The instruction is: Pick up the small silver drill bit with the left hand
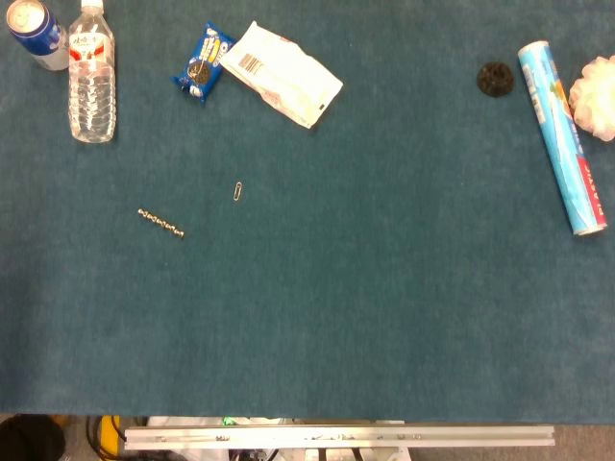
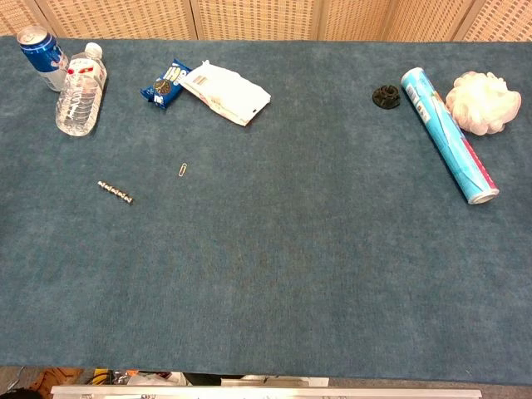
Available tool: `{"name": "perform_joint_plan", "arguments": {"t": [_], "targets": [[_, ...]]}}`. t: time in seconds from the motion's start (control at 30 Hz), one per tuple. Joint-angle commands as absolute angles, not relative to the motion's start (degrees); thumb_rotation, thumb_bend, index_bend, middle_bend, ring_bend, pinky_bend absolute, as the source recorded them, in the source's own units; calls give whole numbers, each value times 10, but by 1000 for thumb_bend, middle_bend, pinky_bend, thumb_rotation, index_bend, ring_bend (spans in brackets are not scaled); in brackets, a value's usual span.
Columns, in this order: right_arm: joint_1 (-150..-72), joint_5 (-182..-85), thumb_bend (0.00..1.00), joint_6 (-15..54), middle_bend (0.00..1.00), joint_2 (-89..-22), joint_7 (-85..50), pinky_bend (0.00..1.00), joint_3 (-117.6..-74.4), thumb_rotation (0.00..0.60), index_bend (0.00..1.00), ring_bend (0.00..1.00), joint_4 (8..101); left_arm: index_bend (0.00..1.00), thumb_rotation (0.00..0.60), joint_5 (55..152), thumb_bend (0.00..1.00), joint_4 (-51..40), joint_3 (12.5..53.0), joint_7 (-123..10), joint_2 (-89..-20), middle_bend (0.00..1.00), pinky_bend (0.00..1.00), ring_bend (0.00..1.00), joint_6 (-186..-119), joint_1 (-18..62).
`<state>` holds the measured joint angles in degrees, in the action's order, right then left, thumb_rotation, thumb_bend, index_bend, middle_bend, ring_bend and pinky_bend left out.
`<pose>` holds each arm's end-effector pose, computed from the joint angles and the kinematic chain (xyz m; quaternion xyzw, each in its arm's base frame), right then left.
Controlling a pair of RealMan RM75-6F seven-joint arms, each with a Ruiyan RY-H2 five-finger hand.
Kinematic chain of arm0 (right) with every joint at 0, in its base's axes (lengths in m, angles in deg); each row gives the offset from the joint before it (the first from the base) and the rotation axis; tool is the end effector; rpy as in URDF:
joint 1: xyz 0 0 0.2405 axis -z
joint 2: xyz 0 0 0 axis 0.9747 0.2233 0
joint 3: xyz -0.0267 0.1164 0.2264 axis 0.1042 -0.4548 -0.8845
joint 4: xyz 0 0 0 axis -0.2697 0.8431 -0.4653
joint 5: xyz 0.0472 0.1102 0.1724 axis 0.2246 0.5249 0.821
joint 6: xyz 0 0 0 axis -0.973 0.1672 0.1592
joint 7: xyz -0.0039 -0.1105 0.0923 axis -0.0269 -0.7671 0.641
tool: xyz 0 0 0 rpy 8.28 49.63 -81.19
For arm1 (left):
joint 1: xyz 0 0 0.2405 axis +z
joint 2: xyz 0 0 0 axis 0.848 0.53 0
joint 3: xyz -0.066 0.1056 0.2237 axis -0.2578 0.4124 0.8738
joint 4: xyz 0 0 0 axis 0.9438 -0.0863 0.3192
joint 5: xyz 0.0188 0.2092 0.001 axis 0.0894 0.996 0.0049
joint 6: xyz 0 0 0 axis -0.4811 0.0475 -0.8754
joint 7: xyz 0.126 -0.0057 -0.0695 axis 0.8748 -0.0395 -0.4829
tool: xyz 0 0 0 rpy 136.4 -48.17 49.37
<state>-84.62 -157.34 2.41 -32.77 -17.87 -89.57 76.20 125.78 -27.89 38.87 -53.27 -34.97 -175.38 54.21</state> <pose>-0.2954 -0.1976 0.1648 0.6148 -0.3927 0.3942 0.5589 -0.3107 0.1718 0.1615 -0.5757 -0.3893 -0.3770 0.6123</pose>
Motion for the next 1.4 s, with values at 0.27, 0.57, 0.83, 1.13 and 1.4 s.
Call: {"name": "perform_joint_plan", "arguments": {"t": [0.27, 0.57, 0.83, 1.13, 1.4], "targets": [[-848, -1575, 235, 5, 437, -320, -178, 410, -909, 600, 363, 348, 765, 259, 600, 1276, 321, -277, 391, -549, -338, 245, 297, 225, -1753, 541], [-848, -1567, 235, -14, 437, -308, -184, 410, -926, 600, 362, 348, 770, 259, 600, 1311, 321, -261, 394, -584, -313, 273, 297, 265, -1692, 497], [-850, -1558, 235, -15, 437, -306, -190, 410, -932, 600, 363, 348, 773, 262, 600, 1338, 293, -224, 393, -606, -307, 454, 633, 472, -1590, 421], [-844, -1550, 234, -16, 437, -305, -190, 410, -929, 600, 362, 349, 771, 336, 600, 1367, 279, -143, 406, -638, -347, 813, 897, 785, -1495, 347], [-837, -1545, 235, -18, 437, -306, -188, 410, -925, 600, 363, 348, 770, 394, 600, 1379, 279, -86, 420, -649, -391, 968, 970, 911, -1454, 307]]}}
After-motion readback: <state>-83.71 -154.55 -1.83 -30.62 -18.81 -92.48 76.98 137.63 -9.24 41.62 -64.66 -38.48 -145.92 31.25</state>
